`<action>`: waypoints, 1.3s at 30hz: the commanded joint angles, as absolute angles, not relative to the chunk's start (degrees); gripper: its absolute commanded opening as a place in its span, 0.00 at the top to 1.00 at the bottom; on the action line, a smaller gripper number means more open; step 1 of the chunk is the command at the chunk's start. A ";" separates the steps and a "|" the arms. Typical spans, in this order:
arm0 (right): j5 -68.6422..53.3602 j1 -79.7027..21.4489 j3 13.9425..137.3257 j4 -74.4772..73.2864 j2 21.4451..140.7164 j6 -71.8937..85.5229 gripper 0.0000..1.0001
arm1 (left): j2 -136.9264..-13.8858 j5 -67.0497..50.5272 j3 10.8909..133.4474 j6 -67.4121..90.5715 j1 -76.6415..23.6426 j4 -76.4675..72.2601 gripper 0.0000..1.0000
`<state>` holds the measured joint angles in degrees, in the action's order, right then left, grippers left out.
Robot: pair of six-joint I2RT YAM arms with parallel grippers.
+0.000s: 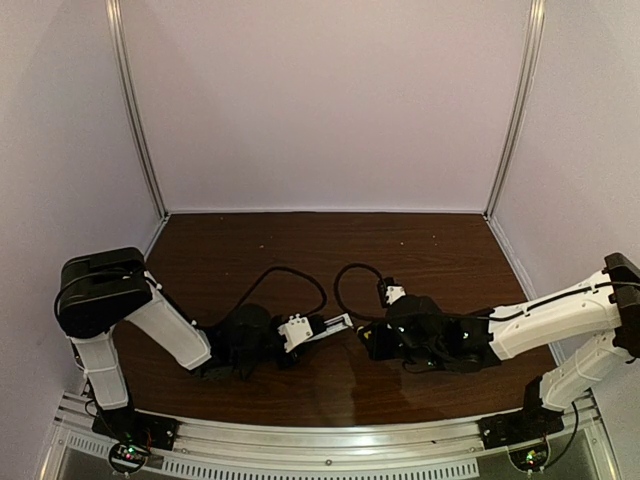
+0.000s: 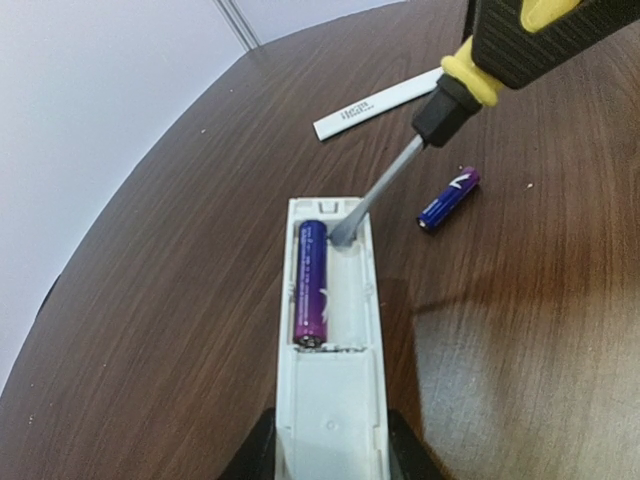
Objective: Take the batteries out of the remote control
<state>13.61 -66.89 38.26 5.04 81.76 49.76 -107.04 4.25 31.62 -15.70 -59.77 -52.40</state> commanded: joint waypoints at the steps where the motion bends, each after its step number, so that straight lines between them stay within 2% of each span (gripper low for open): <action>1: 15.42 -66.80 37.02 6.92 82.43 50.38 1.00 | -105.73 3.18 32.70 -14.85 -59.64 -54.60 1.00; 26: 15.40 -65.19 30.75 22.59 83.87 52.26 1.00 | -105.32 1.21 32.61 -14.15 -59.58 -54.88 1.00; 39: 15.44 -65.10 31.97 21.68 86.50 48.48 1.00 | -105.25 0.00 32.52 -14.24 -59.59 -54.68 1.00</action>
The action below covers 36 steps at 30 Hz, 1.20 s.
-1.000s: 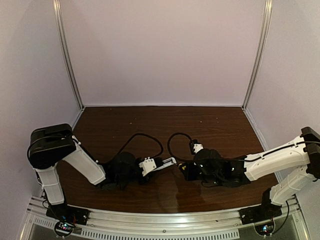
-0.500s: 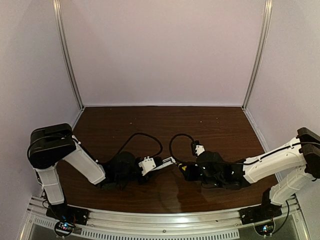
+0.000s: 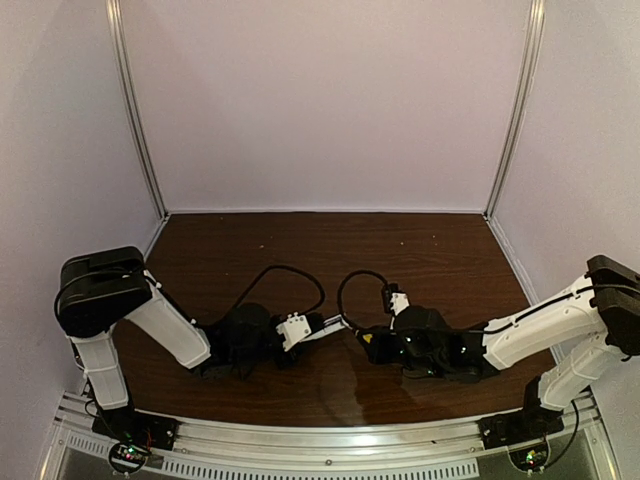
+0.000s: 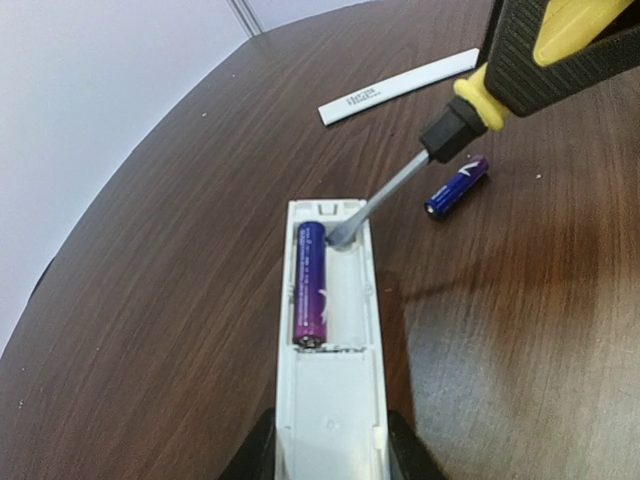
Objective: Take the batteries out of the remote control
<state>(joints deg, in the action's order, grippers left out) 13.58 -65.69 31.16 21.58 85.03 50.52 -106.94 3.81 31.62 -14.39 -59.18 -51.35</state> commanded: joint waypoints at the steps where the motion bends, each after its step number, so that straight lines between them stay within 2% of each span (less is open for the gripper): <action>1: 15.59 -65.05 32.31 21.06 86.68 48.02 1.00 | -105.21 -1.41 32.52 -14.26 -59.60 -54.59 1.00; 15: 19.13 -65.10 37.26 9.67 88.01 42.38 1.00 | -105.01 -2.26 32.37 -14.33 -59.59 -54.62 1.00; 28: 20.36 -66.08 41.00 6.83 91.28 34.55 1.00 | -105.36 -2.39 32.61 -14.50 -59.59 -54.33 1.00; 36: 22.43 -66.47 39.42 7.46 90.24 37.51 1.00 | -105.73 -1.96 32.78 -14.59 -59.56 -54.23 1.00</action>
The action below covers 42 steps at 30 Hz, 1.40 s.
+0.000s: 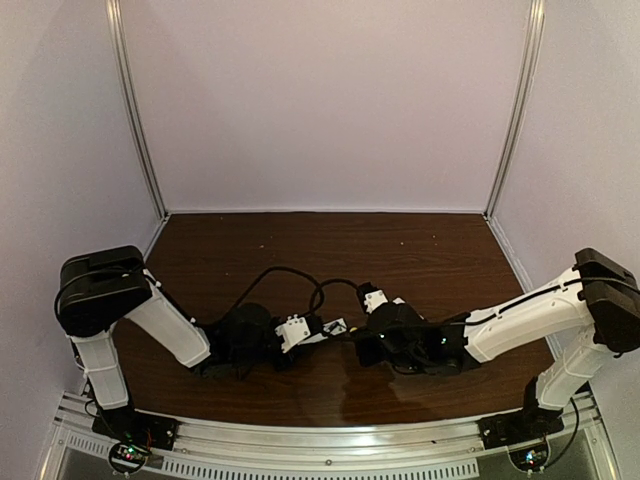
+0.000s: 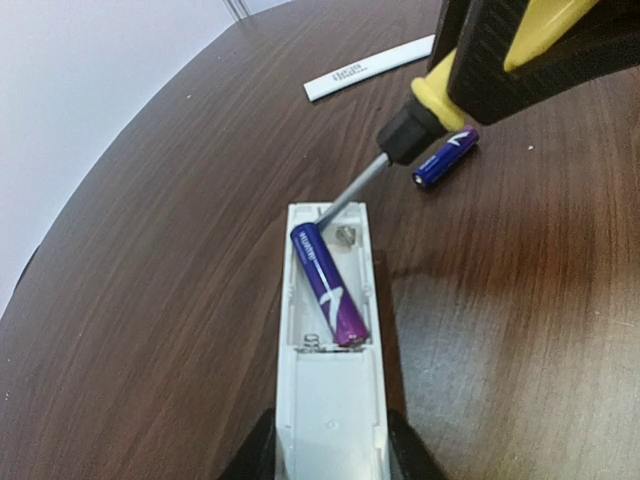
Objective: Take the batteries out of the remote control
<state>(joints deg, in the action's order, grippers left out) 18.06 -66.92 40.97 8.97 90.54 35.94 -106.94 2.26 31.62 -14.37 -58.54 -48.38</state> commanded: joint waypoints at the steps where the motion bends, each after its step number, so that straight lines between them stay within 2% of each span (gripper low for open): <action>1: 22.34 -66.46 39.11 7.68 89.99 38.05 1.00 | -105.73 -1.95 32.78 -14.59 -59.51 -54.23 1.00; 7: 20.26 -66.53 37.85 9.41 89.40 41.08 1.00 | -105.73 -1.82 32.87 -14.44 -59.60 -54.31 1.00; 17: 12.27 -65.70 32.70 20.43 88.15 46.00 1.00 | -105.54 -2.27 32.70 -13.98 -59.55 -54.80 1.00; 42: 6.03 -65.63 37.69 22.75 93.25 39.63 1.00 | -106.52 -0.97 32.18 -14.24 -58.20 -55.72 1.00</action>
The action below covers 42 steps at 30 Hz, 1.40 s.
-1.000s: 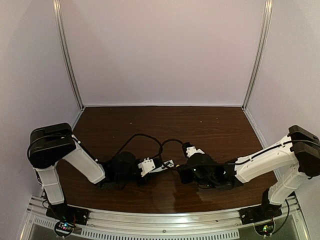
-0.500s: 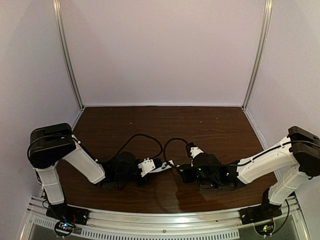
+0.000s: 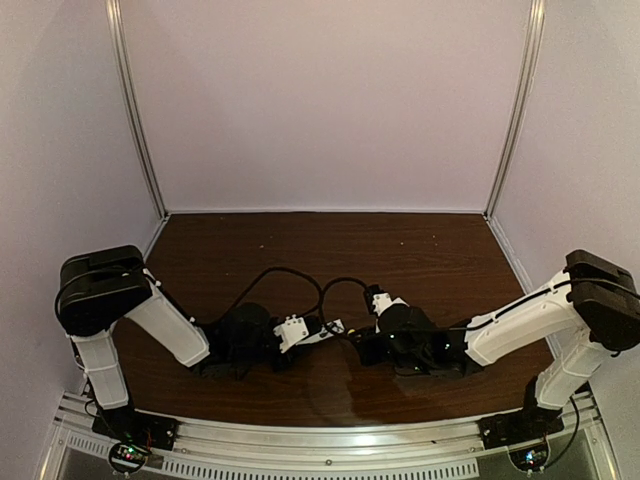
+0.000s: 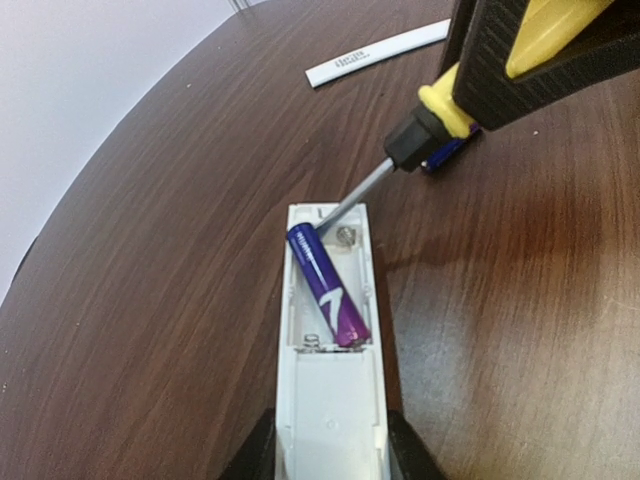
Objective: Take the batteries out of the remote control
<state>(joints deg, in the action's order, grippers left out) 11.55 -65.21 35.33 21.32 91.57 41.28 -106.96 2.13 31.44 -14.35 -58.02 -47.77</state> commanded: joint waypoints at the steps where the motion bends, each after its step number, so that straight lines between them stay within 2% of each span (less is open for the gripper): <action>1: 5.94 -65.60 37.95 22.62 93.47 39.49 1.00 | -106.52 -0.97 32.17 -14.28 -58.10 -55.72 1.00; 42: 1.12 -67.04 40.14 26.37 97.55 38.94 1.00 | -107.18 -0.97 31.82 -14.42 -56.51 -56.25 1.00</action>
